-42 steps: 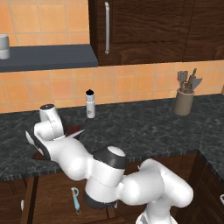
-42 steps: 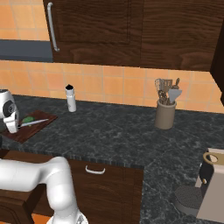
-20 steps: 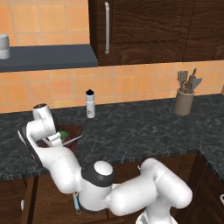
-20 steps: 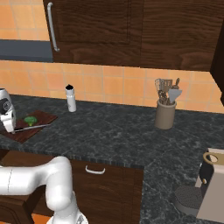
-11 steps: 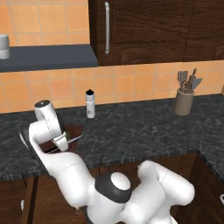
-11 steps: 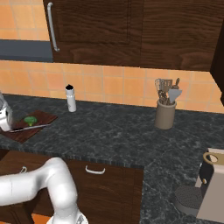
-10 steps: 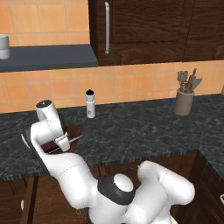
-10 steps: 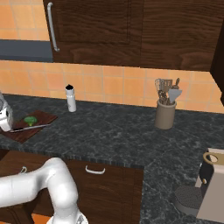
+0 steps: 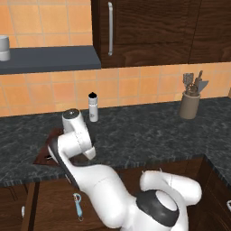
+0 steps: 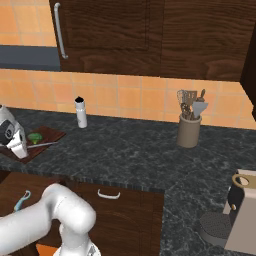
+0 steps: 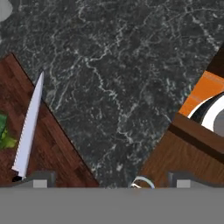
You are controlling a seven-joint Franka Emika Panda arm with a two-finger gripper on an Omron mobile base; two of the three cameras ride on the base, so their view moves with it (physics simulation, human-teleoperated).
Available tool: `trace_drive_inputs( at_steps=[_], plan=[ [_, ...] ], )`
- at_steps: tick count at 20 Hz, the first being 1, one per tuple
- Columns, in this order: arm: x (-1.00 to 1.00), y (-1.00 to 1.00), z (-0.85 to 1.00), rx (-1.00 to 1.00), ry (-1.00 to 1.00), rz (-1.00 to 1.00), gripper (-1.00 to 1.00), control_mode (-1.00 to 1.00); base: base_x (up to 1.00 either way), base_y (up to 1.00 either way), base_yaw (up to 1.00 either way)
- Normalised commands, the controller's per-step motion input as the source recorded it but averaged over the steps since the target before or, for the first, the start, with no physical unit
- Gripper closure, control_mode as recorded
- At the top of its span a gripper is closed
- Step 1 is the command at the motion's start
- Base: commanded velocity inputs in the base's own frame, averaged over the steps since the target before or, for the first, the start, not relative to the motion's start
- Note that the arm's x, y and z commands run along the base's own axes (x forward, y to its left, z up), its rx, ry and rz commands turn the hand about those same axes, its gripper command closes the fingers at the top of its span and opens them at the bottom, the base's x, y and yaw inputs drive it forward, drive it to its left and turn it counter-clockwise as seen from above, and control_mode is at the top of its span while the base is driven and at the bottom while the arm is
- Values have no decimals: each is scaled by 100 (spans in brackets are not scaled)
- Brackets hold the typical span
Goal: Place the appropriate cutting tool for cutting the broccoli skin on the cutting board.
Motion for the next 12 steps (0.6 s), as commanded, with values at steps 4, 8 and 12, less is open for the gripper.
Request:
trace_drive_inputs(
  at_steps=[4, 8, 12],
  plan=[
    [-27, -78, 10, 0, 0, 6, -100, -100, 0, 0, 0],
    [-28, -75, 10, 0, 0, 7, -100, -100, 0, 0, 0],
    [-32, -74, 9, 0, -1, 8, -100, -100, 0, 0, 0]
  ],
)
